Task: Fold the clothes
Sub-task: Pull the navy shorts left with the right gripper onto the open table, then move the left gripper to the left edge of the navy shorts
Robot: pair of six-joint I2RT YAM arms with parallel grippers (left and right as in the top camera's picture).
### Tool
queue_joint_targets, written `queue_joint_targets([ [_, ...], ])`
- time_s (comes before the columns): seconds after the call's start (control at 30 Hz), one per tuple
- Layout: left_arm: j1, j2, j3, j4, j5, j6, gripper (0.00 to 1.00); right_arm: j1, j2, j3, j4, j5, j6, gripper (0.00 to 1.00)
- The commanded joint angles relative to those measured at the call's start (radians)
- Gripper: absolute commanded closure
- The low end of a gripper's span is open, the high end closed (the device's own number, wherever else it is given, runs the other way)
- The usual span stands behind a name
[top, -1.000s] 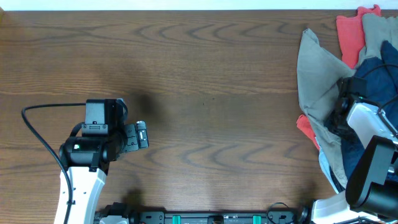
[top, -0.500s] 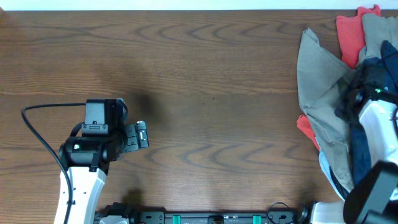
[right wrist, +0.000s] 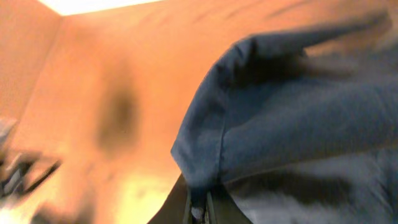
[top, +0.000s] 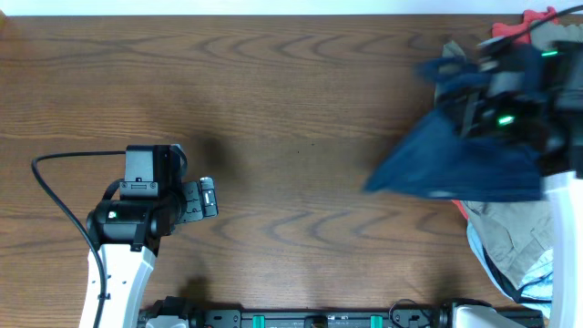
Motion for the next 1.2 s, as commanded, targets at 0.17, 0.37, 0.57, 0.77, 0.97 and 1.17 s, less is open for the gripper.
queue_joint_targets([
  [0.17,0.004,0.001,0.019,0.005,0.003,-0.01,0.02,0.356,0.095,-0.139,0.067,0.237,-0.013,0.09],
  [0.37,0.004,0.001,0.019,0.004,0.093,-0.01,0.02,0.38,0.119,-0.14,0.109,0.629,0.159,0.01],
  [0.57,0.003,0.011,0.011,0.036,0.422,-0.021,0.02,0.28,0.113,-0.14,0.034,0.762,0.267,0.01],
  [0.77,-0.062,0.092,-0.01,0.061,0.478,-0.178,0.02,0.159,0.113,-0.14,-0.039,0.758,0.254,0.01],
  [0.97,-0.222,0.249,-0.01,0.139,0.478,-0.309,0.02,0.066,0.113,-0.14,-0.074,0.76,0.254,0.01],
  [1.17,-0.405,0.45,-0.01,0.304,0.478,-0.525,0.02,-0.013,0.113,-0.14,-0.11,0.76,0.254,0.01],
])
